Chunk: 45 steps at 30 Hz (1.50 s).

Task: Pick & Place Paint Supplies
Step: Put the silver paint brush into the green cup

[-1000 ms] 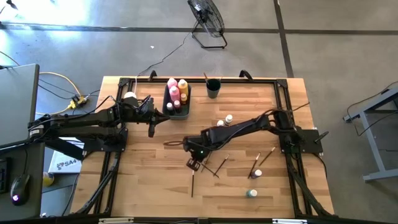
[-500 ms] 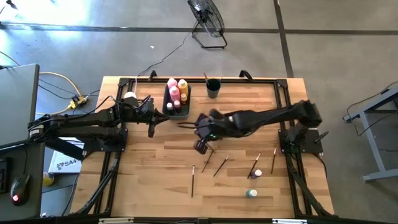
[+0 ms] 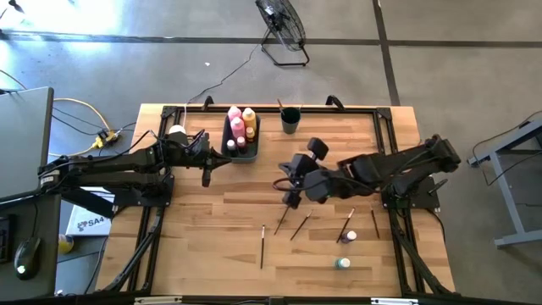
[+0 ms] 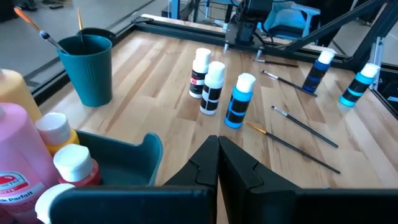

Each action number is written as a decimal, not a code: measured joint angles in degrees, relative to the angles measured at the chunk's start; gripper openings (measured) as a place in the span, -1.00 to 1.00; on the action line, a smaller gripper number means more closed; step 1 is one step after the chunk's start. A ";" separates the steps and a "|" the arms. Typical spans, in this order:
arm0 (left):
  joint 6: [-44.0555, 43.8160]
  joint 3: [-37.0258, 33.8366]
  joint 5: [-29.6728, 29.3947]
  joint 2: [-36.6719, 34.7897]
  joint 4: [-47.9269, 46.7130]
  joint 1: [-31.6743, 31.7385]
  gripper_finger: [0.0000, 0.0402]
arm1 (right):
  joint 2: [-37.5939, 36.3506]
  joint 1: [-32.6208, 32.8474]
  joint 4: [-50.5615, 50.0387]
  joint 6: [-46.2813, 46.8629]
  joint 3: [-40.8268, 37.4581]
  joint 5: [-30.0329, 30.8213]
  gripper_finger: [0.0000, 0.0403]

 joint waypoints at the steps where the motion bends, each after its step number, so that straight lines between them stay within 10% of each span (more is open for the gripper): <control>1: 0.00 0.00 -0.01 0.02 -0.05 0.00 -0.98 | 0.06 -0.04 -0.16 -0.26 0.00 0.16 -0.98; 18: 0.00 0.00 0.02 0.01 -0.05 0.00 -0.98 | 0.13 -8.84 0.96 -4.20 -0.46 -7.32 -0.98; 45: 0.12 0.02 -0.07 0.00 -0.13 0.00 -0.98 | -0.31 -23.93 52.68 -16.88 -31.05 -11.11 -0.98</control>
